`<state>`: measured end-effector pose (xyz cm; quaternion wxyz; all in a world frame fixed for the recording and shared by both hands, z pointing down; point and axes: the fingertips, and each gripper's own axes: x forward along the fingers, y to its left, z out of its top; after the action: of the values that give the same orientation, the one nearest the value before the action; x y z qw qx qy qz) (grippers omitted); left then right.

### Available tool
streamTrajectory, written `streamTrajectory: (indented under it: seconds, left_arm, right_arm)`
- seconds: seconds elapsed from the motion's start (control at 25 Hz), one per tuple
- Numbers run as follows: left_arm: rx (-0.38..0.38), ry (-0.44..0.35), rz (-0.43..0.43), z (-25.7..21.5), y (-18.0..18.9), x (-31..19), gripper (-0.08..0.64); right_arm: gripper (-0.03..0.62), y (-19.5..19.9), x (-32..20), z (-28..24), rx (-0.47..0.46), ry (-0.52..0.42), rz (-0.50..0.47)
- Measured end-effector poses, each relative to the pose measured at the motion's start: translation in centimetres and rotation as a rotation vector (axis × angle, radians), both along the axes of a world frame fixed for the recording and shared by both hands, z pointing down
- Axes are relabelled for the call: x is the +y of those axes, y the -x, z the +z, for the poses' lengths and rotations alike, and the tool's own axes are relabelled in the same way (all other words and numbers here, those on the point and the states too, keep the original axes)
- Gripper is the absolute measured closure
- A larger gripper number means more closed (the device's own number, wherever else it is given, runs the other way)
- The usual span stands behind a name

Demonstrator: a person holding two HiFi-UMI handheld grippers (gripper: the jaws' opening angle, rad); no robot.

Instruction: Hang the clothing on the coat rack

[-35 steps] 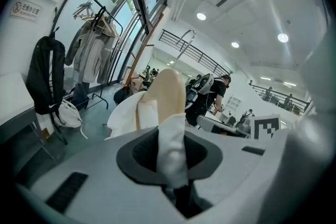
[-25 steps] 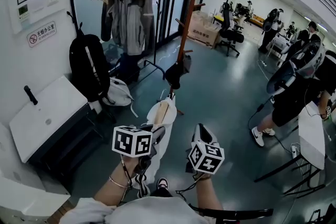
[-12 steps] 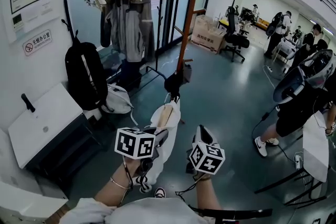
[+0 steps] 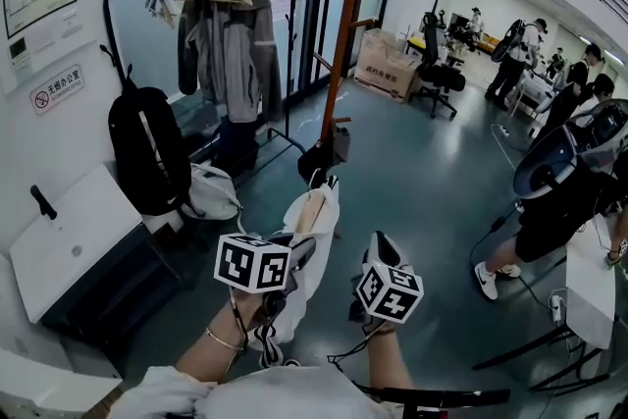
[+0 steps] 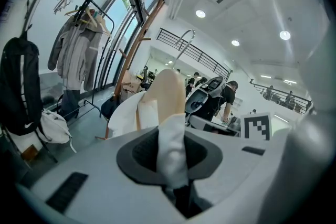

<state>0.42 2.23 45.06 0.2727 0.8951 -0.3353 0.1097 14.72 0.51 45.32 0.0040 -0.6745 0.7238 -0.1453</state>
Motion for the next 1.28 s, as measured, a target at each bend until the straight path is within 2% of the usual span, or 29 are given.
streamTrajectory:
  seconds: [0.48, 1.28]
  left_arm:
    - [-0.002, 0.008, 0.016, 0.6, -2.9, -4.9, 0.491]
    - [0.001, -0.010, 0.032, 0.2, -4.3, -10.4, 0.492]
  right_arm:
    - [0.569, -2.9, -4.9, 0.4, -0.002, 0.010, -0.001]
    - [0.569, -4.0, -9.7, 2.3, -0.010, 0.056, 0.002]
